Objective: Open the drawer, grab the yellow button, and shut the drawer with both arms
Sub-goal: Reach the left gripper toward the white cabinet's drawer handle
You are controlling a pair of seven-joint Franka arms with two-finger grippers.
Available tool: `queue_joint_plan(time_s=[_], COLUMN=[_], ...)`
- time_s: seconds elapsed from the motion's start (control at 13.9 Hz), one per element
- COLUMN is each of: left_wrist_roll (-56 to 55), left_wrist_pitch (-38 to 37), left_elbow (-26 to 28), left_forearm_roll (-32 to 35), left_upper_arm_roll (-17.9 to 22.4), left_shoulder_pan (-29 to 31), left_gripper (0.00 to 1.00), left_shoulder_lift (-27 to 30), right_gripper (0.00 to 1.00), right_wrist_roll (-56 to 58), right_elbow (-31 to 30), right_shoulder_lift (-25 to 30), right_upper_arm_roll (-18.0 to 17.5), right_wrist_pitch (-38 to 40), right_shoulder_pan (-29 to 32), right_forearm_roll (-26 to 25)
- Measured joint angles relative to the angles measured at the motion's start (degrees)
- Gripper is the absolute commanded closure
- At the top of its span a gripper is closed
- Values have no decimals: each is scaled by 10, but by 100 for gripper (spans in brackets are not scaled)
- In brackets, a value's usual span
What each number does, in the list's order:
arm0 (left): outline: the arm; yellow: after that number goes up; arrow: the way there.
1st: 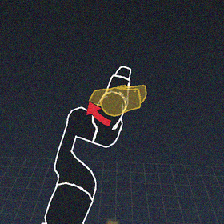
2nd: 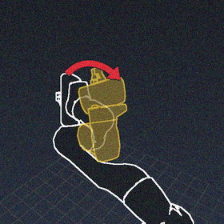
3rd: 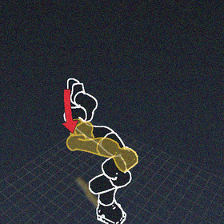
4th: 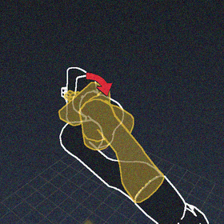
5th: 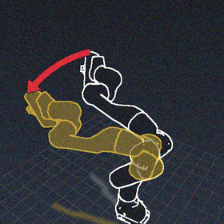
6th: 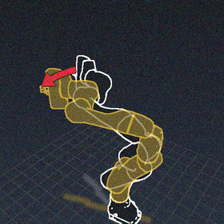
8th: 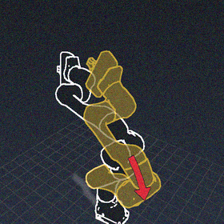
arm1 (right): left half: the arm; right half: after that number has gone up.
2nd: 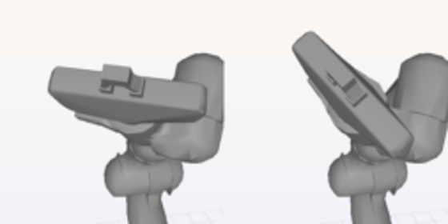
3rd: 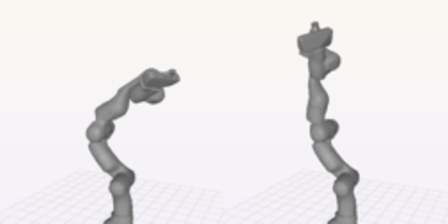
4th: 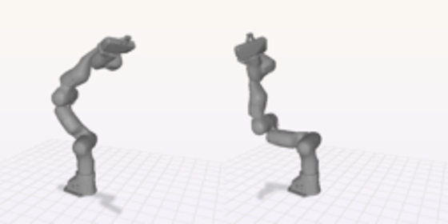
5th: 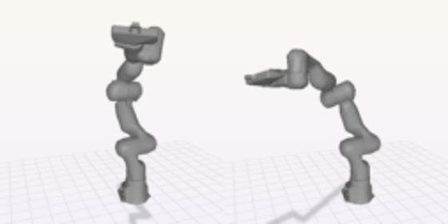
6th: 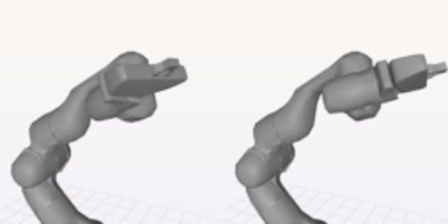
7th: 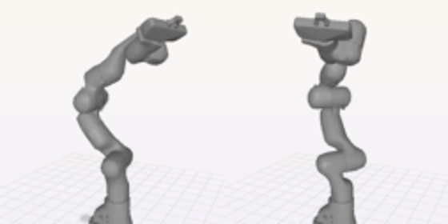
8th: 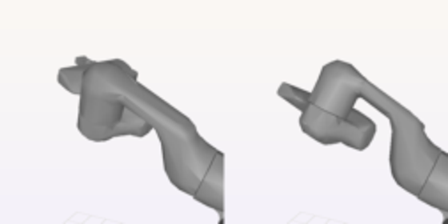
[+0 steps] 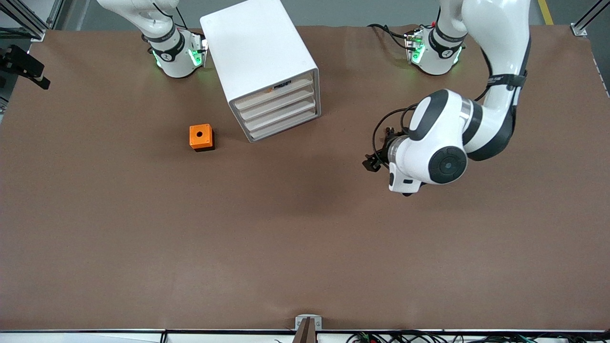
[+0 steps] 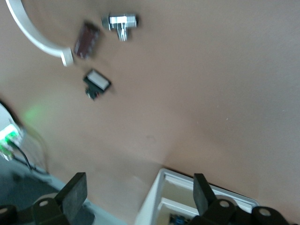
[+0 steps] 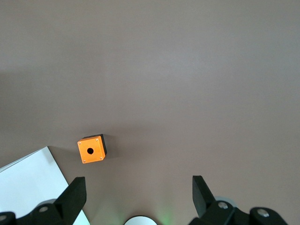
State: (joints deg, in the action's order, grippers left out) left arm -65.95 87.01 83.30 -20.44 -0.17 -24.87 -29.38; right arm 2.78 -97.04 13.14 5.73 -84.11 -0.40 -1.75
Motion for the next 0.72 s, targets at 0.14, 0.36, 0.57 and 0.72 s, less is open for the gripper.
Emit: queue_joint_plan(time_s=[0.14,0.36,0.57,0.72], left_wrist_roll=[-63,-156,-243,-294], left_wrist_pitch=[-6,-8,-11,-21], left_elbow=[-2,-18,-33,-40], left_forearm_roll=[-21,-81,-154,-192], left_upper_arm_roll=[0,-1,0,1], left_shoulder_pan=[-15,-30,-28,-23], left_gripper=[0,0,0,0], left_shoulder_lift=[-19,-46,-71,-85], right_gripper=[0,0,0,0], right_wrist_roll=[0,0,0,0], right_elbow=[0,0,0,0], right_shoulder_lift=[0,0,0,-1], right_upper_arm_roll=[0,0,0,0], right_wrist_pitch=[0,0,0,1], right_shoulder_pan=[0,0,0,0], right_forearm_roll=[0,0,0,0])
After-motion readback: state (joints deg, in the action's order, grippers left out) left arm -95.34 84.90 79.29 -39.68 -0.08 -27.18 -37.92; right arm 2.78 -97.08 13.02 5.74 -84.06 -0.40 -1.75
